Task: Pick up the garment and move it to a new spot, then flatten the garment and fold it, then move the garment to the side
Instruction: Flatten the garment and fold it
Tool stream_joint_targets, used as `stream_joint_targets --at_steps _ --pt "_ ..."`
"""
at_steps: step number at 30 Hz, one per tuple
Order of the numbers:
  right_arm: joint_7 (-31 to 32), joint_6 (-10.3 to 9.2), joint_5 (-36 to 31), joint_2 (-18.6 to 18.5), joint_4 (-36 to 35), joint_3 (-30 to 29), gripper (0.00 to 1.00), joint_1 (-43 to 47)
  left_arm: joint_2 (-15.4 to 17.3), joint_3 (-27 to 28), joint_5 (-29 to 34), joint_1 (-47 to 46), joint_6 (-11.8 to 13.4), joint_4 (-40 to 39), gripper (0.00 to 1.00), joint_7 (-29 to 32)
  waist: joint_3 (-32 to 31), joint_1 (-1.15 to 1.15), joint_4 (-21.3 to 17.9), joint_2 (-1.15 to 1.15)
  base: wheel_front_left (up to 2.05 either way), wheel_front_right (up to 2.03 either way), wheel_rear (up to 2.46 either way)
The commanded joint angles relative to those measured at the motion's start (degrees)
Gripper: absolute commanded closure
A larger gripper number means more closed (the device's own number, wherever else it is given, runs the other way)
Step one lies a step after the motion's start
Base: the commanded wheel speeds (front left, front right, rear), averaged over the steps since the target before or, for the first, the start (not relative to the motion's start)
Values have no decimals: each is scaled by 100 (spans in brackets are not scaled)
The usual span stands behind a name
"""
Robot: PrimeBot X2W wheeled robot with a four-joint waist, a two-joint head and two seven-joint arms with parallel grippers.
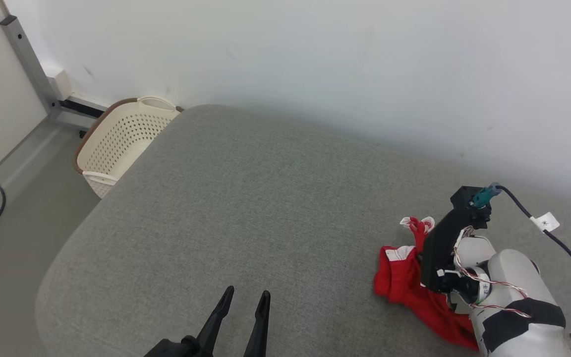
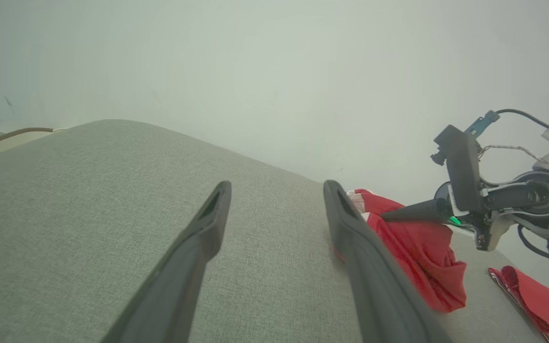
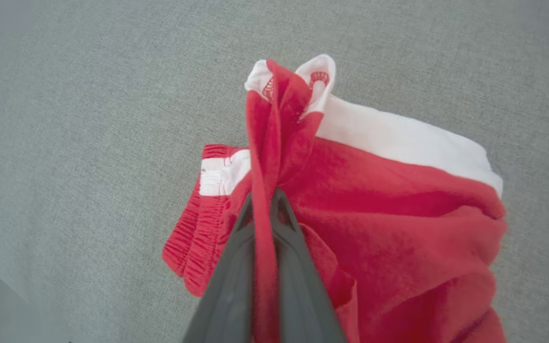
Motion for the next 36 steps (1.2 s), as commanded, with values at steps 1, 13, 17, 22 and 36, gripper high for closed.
stream_joint_targets --at_steps 1,13,17,22,36 --pt "-115 1 61 4 213 75 100 -95 -8 -9 -49 67 -11 16 0 0 42 0 150 0 0 0 0" --pt "-680 1 163 3 1060 426 0 -449 -1 76 -78 70 39 -17 0 -40 67 0 166 0 0 0 0" --pt "-973 1 482 3 767 497 0 -507 9 95 -73 107 42 -44 0 -55 -30 0 -30 0 0 0 0" --pt "-1274 1 141 -88 207 287 0 -262 13 131 -66 129 87 -87 0 -66 -148 0 -287 0 0 0 0" --pt "-2054 1 -216 -125 -715 394 100 1288 29 184 -86 100 101 -133 0 -69 -141 0 -470 0 0 0 0"
